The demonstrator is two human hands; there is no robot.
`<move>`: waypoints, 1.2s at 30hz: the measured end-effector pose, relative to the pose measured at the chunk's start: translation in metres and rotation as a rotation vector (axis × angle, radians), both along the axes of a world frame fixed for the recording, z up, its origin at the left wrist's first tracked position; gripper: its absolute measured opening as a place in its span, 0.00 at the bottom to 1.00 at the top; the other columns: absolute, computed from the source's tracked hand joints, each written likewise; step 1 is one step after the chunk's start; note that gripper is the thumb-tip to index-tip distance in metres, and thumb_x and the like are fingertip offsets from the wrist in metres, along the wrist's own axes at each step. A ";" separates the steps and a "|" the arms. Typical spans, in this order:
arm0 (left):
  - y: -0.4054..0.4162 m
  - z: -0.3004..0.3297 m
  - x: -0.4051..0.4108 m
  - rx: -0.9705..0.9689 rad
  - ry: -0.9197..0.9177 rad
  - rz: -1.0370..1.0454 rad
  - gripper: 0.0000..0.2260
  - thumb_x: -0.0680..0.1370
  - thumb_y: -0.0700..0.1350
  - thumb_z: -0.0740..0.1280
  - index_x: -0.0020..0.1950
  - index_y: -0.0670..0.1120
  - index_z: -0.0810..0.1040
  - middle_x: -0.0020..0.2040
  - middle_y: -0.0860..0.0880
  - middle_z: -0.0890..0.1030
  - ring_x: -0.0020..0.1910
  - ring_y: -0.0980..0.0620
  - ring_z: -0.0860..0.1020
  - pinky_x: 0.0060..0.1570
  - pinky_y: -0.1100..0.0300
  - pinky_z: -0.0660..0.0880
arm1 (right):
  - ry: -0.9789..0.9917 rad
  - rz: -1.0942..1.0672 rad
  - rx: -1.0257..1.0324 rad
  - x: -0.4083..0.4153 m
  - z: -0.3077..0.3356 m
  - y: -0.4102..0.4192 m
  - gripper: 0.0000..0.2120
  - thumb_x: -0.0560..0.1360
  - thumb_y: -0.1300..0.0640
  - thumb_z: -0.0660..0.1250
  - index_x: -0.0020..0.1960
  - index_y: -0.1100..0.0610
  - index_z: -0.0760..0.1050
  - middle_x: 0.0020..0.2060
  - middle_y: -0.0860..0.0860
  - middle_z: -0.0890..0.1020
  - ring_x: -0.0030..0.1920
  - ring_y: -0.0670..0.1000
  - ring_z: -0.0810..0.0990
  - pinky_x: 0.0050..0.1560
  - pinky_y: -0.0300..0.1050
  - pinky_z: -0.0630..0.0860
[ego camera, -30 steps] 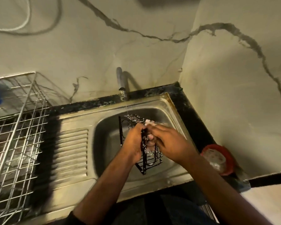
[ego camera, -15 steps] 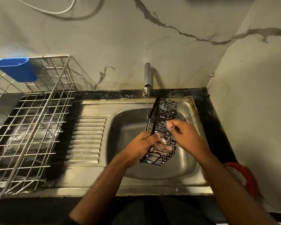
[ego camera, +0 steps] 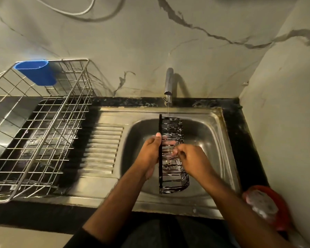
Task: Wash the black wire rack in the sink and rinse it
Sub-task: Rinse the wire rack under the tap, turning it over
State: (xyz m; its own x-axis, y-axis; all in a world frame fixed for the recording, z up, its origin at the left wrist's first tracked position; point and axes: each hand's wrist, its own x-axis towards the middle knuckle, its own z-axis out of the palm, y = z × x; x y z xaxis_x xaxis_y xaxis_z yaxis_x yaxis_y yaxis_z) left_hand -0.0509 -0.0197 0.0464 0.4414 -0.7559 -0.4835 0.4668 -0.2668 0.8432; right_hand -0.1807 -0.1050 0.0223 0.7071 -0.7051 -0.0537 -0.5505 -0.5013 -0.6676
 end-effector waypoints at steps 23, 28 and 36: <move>0.007 0.014 -0.004 -0.056 -0.538 -0.151 0.14 0.86 0.48 0.59 0.51 0.37 0.74 0.30 0.48 0.76 0.24 0.54 0.70 0.21 0.64 0.67 | -0.072 0.124 -0.259 0.011 0.024 -0.021 0.32 0.85 0.51 0.53 0.81 0.49 0.37 0.81 0.48 0.40 0.80 0.48 0.39 0.79 0.49 0.41; 0.010 0.014 -0.003 -0.113 -0.512 -0.149 0.14 0.86 0.47 0.60 0.50 0.38 0.77 0.31 0.46 0.78 0.25 0.50 0.72 0.25 0.61 0.69 | -0.246 -0.255 0.135 0.010 0.037 -0.043 0.23 0.85 0.47 0.52 0.75 0.56 0.68 0.68 0.55 0.76 0.69 0.54 0.74 0.62 0.40 0.67; 0.005 0.005 0.005 -0.110 -0.505 0.008 0.14 0.85 0.54 0.61 0.50 0.45 0.79 0.52 0.43 0.84 0.49 0.38 0.83 0.50 0.41 0.82 | -0.343 -0.300 0.682 0.014 0.023 0.003 0.31 0.81 0.36 0.43 0.78 0.48 0.61 0.76 0.48 0.67 0.75 0.50 0.66 0.76 0.47 0.56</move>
